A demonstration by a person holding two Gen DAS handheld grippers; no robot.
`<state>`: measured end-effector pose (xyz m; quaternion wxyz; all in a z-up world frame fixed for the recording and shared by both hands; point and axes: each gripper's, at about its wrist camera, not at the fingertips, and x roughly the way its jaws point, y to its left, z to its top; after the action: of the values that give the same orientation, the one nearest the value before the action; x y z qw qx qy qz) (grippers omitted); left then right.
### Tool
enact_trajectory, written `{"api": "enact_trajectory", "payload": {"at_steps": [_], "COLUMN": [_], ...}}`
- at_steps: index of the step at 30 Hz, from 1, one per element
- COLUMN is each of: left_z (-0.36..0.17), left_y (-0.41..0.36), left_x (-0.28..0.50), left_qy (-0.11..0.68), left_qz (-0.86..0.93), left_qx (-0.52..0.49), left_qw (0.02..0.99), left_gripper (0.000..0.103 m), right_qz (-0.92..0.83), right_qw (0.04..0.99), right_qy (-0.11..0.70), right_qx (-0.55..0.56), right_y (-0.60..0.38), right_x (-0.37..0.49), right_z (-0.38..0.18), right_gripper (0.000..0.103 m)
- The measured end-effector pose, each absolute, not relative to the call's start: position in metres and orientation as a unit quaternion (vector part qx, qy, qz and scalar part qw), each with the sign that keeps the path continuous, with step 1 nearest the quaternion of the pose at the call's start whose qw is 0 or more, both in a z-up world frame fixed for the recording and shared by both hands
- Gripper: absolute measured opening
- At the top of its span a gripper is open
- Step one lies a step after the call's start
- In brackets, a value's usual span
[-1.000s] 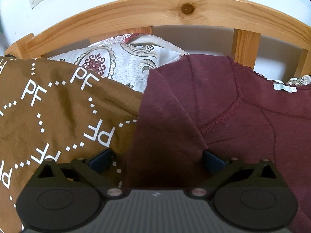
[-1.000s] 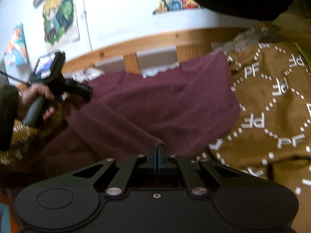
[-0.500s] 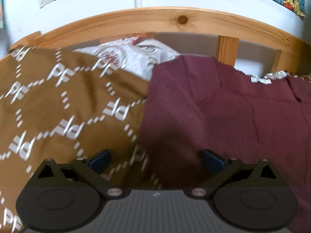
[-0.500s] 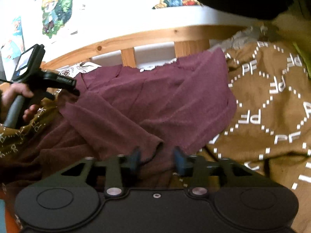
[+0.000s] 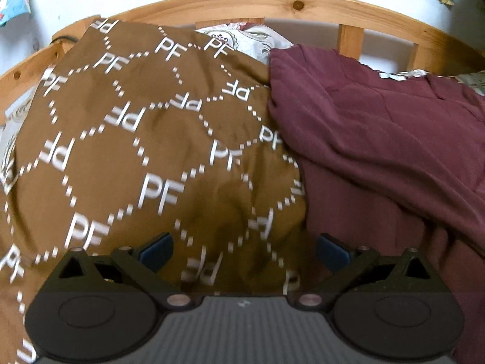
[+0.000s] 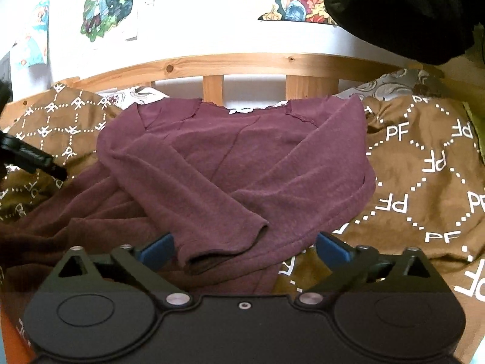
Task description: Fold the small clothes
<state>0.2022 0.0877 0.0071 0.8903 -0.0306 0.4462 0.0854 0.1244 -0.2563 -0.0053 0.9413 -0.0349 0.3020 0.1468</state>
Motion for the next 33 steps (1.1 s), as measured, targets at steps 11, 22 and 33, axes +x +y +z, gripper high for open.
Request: {"api": "enact_trajectory", "payload": {"at_steps": [11,22,33], "left_z": [0.018,0.019,-0.006], "left_y": [0.094,0.112,0.140], "left_x": [0.184,0.239,0.296], "left_qy": [0.411,0.389,0.389], "left_qz": [0.087,0.017,-0.044], "left_qx": [-0.005,-0.015,-0.110], "left_qw": [0.907,0.921,0.914], "left_gripper": [0.102,0.083,0.033], "right_qz": [0.131,0.254,0.364], "right_qw": [0.940,0.913,0.855], "right_qy": [0.309,0.313,0.360], "right_qx": [-0.055,0.066,0.078], "right_y": [-0.242,-0.209,-0.058], "right_x": [0.103,0.216,0.396], "right_z": [0.005,0.044,0.039], "right_gripper": [0.102,0.101,0.066]}}
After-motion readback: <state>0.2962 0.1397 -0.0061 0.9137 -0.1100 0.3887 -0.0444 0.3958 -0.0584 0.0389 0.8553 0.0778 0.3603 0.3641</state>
